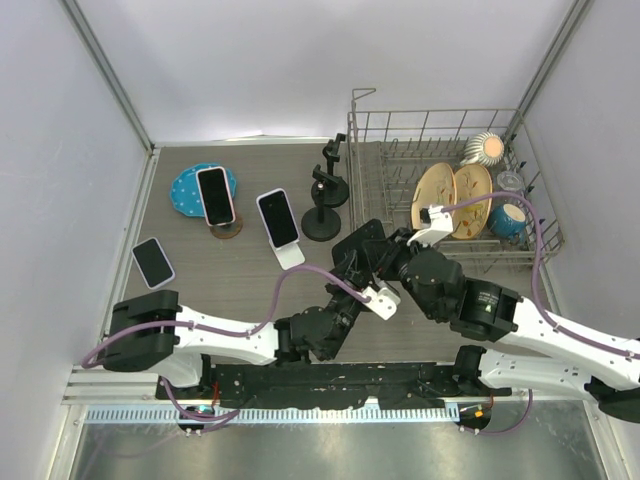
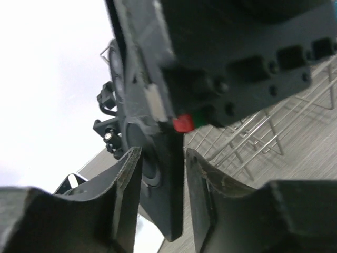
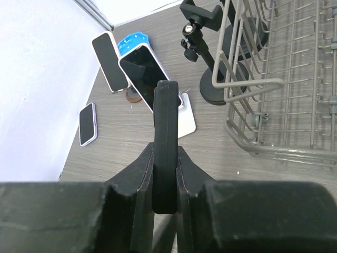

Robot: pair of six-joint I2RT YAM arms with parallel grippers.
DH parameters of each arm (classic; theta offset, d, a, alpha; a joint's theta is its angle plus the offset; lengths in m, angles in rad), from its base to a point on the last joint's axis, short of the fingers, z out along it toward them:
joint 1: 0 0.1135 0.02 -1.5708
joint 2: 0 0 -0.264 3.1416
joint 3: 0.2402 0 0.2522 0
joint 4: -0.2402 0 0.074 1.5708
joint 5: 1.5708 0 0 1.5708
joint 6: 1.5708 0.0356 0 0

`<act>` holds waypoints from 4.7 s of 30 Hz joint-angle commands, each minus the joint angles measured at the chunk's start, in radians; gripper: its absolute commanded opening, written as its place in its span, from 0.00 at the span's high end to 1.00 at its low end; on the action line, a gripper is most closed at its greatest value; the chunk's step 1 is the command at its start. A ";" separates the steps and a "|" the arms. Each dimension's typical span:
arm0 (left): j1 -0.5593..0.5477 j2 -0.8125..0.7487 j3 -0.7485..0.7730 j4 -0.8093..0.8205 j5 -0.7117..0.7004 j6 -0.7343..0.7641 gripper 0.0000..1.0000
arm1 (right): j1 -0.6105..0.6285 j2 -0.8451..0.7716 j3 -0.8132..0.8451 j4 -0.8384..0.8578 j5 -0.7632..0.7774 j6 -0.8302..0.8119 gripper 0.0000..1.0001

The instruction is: Remove the phone from the phone stand

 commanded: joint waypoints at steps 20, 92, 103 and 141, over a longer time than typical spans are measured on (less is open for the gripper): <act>0.014 -0.160 0.051 -0.240 -0.098 -0.329 1.00 | 0.002 -0.240 -0.038 0.155 0.115 -0.143 0.15; 1.902 0.143 0.298 -1.313 1.050 -1.067 0.26 | 0.004 -0.498 -0.308 0.289 0.252 -0.619 0.00; 1.888 0.121 0.297 -1.327 1.067 -1.086 0.12 | 0.004 -0.498 -0.308 0.286 0.251 -0.617 0.00; 1.867 0.291 0.389 -1.298 1.032 -1.087 0.00 | 0.004 -0.492 -0.304 0.280 0.244 -0.616 0.00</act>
